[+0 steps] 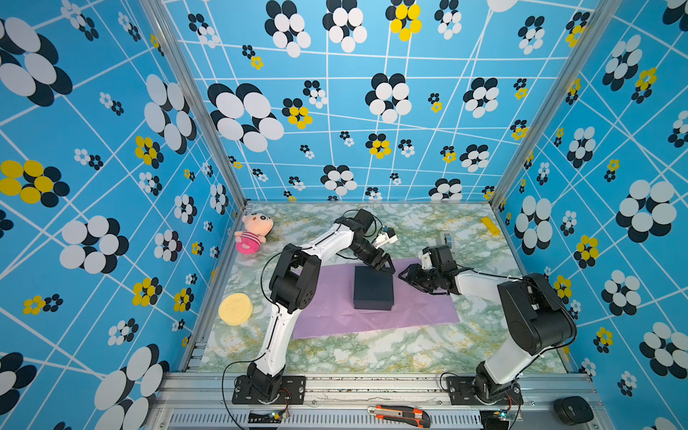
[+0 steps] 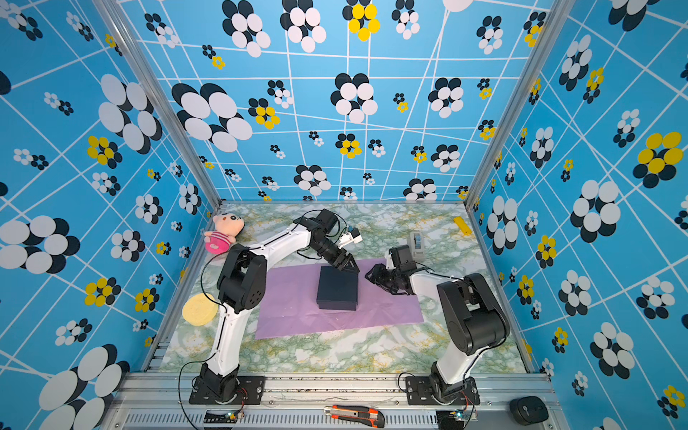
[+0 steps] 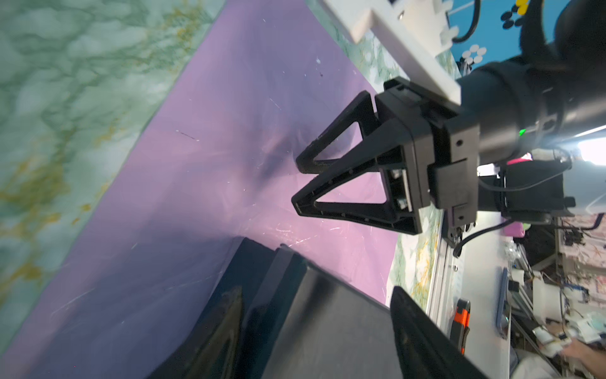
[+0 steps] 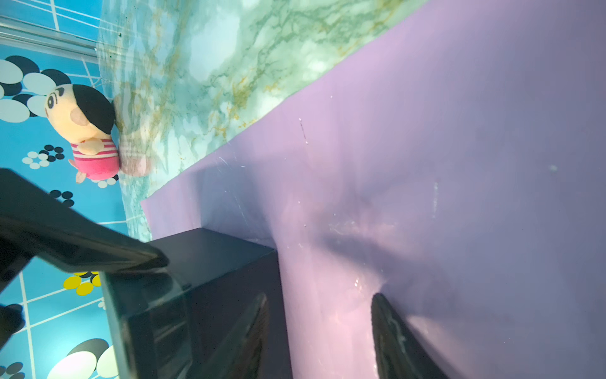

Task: Wrap a gift box in wrapping paper
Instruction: Place the gift box on the wrapping paper.

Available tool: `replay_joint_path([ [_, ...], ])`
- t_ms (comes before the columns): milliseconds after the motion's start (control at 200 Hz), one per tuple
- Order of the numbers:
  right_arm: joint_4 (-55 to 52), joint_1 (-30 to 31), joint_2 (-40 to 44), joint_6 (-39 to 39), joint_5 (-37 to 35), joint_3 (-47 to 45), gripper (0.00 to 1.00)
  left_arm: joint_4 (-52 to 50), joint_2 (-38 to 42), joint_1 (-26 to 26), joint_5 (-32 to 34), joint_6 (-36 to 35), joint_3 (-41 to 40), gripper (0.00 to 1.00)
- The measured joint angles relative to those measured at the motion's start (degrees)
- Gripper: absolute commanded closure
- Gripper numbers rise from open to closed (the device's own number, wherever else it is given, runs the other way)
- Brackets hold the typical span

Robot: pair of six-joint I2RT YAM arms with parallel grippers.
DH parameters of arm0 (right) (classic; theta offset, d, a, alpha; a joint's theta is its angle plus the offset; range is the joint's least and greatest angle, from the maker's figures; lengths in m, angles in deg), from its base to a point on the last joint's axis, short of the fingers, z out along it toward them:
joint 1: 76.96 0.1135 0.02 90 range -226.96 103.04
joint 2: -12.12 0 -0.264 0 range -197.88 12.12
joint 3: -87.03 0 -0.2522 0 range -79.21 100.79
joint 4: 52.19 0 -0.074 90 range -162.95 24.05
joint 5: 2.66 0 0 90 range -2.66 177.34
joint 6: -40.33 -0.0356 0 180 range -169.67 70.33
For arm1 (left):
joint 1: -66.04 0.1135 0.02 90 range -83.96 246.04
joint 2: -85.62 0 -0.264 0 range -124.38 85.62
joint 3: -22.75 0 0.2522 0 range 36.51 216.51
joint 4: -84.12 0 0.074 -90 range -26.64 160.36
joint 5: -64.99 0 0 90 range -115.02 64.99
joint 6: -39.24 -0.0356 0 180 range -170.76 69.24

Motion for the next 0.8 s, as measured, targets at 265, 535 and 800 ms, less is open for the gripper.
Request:
replay_joint_path([
  [265,-8.8,1.0,7.6,2.7,-2.5,1.9,0.20,19.8,25.5,8.6,7.9,22.5,-25.9,0.28],
  [535,-19.0,5.0,6.6,10.7,-2.9,18.6,0.15,27.0,43.6,11.3,15.8,36.5,-50.9,0.28],
  [800,-26.4,6.4,-7.3,13.6,-2.1,29.8,0.15,33.6,46.4,11.3,19.5,45.2,-60.2,0.28],
])
